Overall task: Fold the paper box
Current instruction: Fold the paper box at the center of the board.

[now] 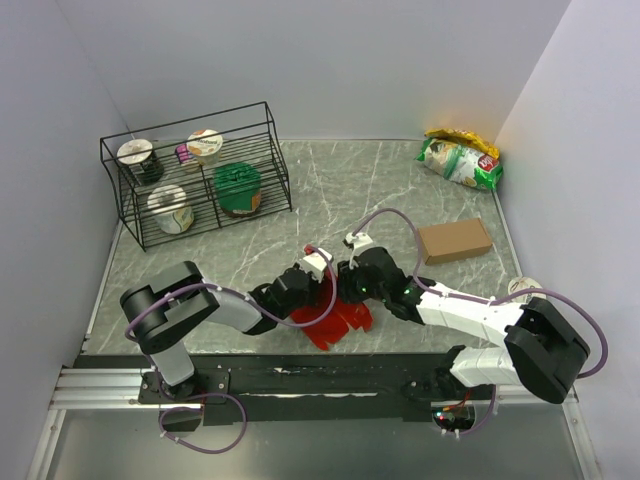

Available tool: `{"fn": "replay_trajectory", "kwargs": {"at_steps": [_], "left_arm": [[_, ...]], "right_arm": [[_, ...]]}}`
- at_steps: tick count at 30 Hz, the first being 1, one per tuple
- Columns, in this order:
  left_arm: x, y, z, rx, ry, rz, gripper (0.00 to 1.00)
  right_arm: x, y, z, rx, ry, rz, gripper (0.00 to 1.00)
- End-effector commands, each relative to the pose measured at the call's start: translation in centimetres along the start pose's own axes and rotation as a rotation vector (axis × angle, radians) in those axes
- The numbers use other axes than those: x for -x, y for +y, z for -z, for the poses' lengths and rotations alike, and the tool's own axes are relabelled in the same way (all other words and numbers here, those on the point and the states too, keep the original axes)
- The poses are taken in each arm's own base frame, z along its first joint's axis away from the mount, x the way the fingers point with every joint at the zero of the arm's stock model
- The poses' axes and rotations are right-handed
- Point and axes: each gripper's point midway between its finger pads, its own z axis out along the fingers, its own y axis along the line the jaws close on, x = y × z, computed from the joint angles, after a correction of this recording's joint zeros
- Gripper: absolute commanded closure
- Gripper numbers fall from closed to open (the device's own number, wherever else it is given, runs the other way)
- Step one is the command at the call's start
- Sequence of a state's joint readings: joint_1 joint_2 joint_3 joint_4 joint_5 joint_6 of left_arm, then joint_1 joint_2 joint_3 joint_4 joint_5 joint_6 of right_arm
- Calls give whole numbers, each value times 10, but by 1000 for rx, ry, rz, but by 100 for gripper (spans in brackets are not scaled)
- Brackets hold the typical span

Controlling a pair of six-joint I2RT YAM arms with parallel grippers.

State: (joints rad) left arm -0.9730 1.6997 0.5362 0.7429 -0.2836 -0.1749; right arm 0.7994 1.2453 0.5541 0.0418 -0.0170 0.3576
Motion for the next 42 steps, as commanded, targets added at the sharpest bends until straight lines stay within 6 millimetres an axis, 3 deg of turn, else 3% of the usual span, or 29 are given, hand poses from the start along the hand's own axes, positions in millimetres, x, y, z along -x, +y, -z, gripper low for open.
{"fn": "replay_trajectory", "kwargs": {"at_steps": [1,9,17,21,22,27,29,37,42], "left_arm": [[-7,66,3,341,17,34,99],[-3,80,8,461,-22,84,99],[-6,40,-7,297,-23,95,98],[-6,39,-3,300,-21,115,79],[-5,39,-1,300,-25,116,70],[-10,38,8,280,0,113,54],[-13,38,12,266,13,110,42],[5,28,35,169,-44,141,17],[24,23,47,66,-89,214,9]], "right_arm": [[-20,-17,7,-90,78,1,69],[-20,-13,6,-79,72,-11,69],[-23,-15,2,-88,85,-6,69],[-23,-18,2,-106,87,-10,69],[-23,-19,2,-111,85,-9,69],[-18,-22,4,-127,81,26,69],[-17,-24,4,-136,83,42,69],[-10,-28,7,-163,72,76,69],[-5,-28,9,-163,65,108,69]]}}
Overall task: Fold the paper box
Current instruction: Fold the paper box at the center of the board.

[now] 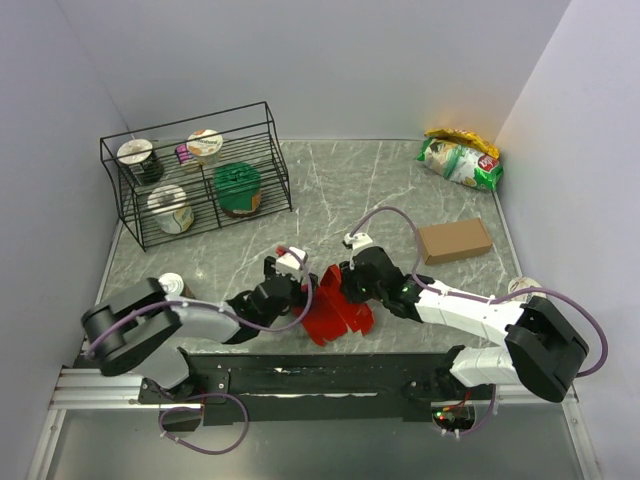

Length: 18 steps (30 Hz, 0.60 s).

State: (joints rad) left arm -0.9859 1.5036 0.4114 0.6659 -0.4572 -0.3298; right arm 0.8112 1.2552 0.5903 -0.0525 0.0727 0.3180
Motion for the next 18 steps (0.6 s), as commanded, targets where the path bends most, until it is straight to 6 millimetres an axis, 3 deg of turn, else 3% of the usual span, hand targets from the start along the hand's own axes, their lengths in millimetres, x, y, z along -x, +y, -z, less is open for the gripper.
{"fn": "replay_trajectory", "kwargs": {"at_steps": [1,5,10,13,18], "left_arm": [[24,-9,10,-111,-42,91,9],[59,4,11,-147,-84,226,8],[86,-23,10,-331,-94,261,7],[71,-39,8,-449,-48,161,9],[37,-25,4,-460,-22,85,13]], "right_arm": [[-1,-13,5,-65,24,66,69],[4,-14,10,-70,8,86,69],[10,-12,11,-56,-12,111,68],[19,-11,11,-55,-23,151,67],[30,-9,7,-51,-24,227,67]]}}
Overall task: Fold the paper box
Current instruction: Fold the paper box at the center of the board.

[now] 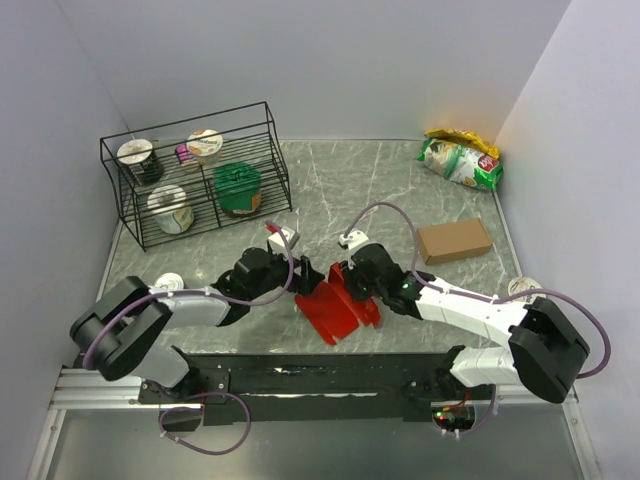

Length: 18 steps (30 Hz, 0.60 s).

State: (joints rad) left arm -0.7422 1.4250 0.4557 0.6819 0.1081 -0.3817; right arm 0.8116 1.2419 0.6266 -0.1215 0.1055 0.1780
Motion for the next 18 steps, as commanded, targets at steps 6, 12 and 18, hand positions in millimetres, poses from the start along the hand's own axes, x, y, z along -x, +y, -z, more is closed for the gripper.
{"fn": "replay_trajectory", "kwargs": {"at_steps": [6,12,18], "left_arm": [[-23,-1,-10,-126,-13,-91,16],[-20,-5,-29,-168,-57,-113,17],[-16,0,-44,-149,-100,-143,18]], "right_arm": [[29,5,-4,19,-33,100,67],[29,9,-7,37,-28,100,66],[28,12,-9,57,-28,96,66]]}}
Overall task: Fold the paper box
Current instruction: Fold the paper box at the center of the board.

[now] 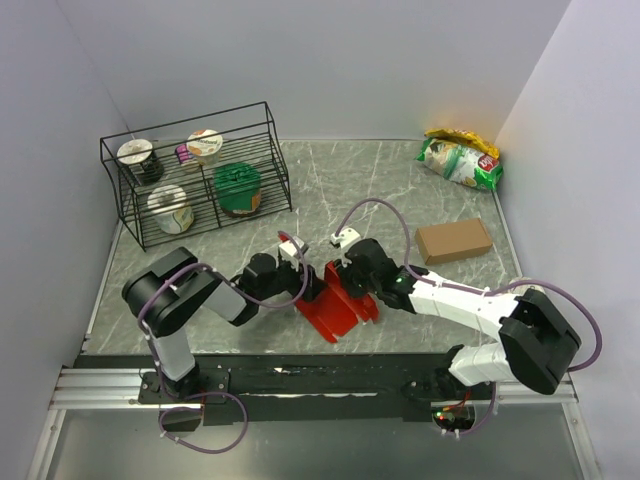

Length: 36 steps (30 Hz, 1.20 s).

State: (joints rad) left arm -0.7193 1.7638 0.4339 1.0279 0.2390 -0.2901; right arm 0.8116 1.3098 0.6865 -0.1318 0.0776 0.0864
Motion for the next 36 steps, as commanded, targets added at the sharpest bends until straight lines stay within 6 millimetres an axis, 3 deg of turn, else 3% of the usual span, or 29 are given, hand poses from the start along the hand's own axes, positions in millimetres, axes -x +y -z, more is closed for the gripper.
{"fn": "replay_trajectory", "kwargs": {"at_steps": [1,7,12,15,17,19,22,23,27,32,36], "left_arm": [[37,-8,-16,-34,-141,-74,19],[39,-4,-30,5,-174,-111,22],[34,-15,-37,39,-176,-173,34],[31,-21,-42,57,-171,-204,52],[29,-14,-43,108,-177,-206,63],[27,-15,-42,117,-177,-211,67],[28,-11,-42,154,-188,-214,81],[29,-9,-42,170,-193,-213,86],[33,11,-32,320,-202,-183,96],[28,33,-7,471,-185,-142,98],[27,37,9,547,-177,-144,95]], "right_arm": [[22,7,0,34,-53,5,66],[22,7,-2,39,-48,3,66],[24,6,-2,42,-53,-18,63],[25,6,0,44,-58,-33,59],[24,6,1,44,-58,-46,57],[25,5,3,44,-65,-57,55],[28,3,8,42,-84,-81,45],[28,3,9,42,-87,-90,37],[42,-6,22,9,-132,-153,22],[74,-15,49,-41,-213,-291,19],[90,-20,71,-88,-228,-483,19]]}}
